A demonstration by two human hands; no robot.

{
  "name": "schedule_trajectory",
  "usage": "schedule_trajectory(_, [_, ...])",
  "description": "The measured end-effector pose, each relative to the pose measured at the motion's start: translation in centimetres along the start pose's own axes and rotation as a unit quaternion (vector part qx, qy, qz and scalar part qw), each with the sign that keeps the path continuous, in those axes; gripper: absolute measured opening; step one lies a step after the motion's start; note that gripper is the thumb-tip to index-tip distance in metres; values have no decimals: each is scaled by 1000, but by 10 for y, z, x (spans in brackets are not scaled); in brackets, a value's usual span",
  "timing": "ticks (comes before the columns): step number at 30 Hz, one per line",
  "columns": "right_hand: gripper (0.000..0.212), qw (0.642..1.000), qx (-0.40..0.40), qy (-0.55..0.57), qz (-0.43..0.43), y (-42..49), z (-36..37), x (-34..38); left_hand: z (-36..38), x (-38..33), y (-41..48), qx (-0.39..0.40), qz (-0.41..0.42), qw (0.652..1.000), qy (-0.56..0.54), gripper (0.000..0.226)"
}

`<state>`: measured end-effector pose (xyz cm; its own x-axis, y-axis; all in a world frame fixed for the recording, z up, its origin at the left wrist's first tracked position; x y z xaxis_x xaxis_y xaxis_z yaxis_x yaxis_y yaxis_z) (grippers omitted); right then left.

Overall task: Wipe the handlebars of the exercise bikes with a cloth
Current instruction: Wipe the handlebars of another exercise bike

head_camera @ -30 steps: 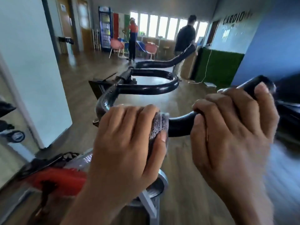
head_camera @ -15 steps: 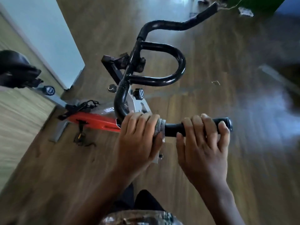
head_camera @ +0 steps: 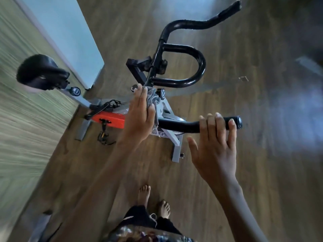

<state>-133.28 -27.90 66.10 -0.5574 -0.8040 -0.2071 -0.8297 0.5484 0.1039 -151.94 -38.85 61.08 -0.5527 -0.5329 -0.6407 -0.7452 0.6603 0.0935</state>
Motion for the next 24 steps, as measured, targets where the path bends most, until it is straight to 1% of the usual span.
schedule_trajectory(2, [56,1000,2,-7,9,-1,0,4,-3,1,5,24,3,1000,-8,60])
schedule_trajectory(6, [55,999,0,-1,35,-2,0,13,4,-11,-23,18,18,1000,17,57])
schedule_trajectory(8, [53,999,3,-2,50,0,-1,18,-2,-8,-11,52,11,998,29,58])
schedule_trajectory(11, [51,998,14,-5,59,3,-1,24,-16,-1,38,136,-2,990,47,62])
schedule_trajectory(12, [51,998,14,-4,61,3,-1,24,-20,2,47,153,1,987,53,64])
schedule_trajectory(14, [53,998,18,-4,64,2,-2,26,-20,4,40,146,14,989,33,63])
schedule_trajectory(16, [55,997,23,-7,69,2,-2,27,-16,2,11,110,32,993,-9,60])
schedule_trajectory(18, [56,997,28,-13,73,3,-2,29,-12,0,-11,89,47,995,-23,56])
schedule_trajectory(20, [55,996,30,-15,77,4,0,30,-9,0,-4,92,47,995,-3,56])
schedule_trajectory(24, [56,996,32,-23,82,5,1,33,-14,2,37,120,55,990,57,58])
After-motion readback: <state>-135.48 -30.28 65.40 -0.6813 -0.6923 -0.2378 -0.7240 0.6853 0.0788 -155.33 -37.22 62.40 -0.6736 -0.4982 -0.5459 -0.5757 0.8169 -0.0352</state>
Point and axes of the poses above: each hand's wrist, its own y-axis towards the middle knuckle, its own z-axis out of the palm, x = y × z, the point moved 1 cm from there along y, towards the middle knuckle, and after that the axes turned 9 degrees about x, right-handed, at the moved point
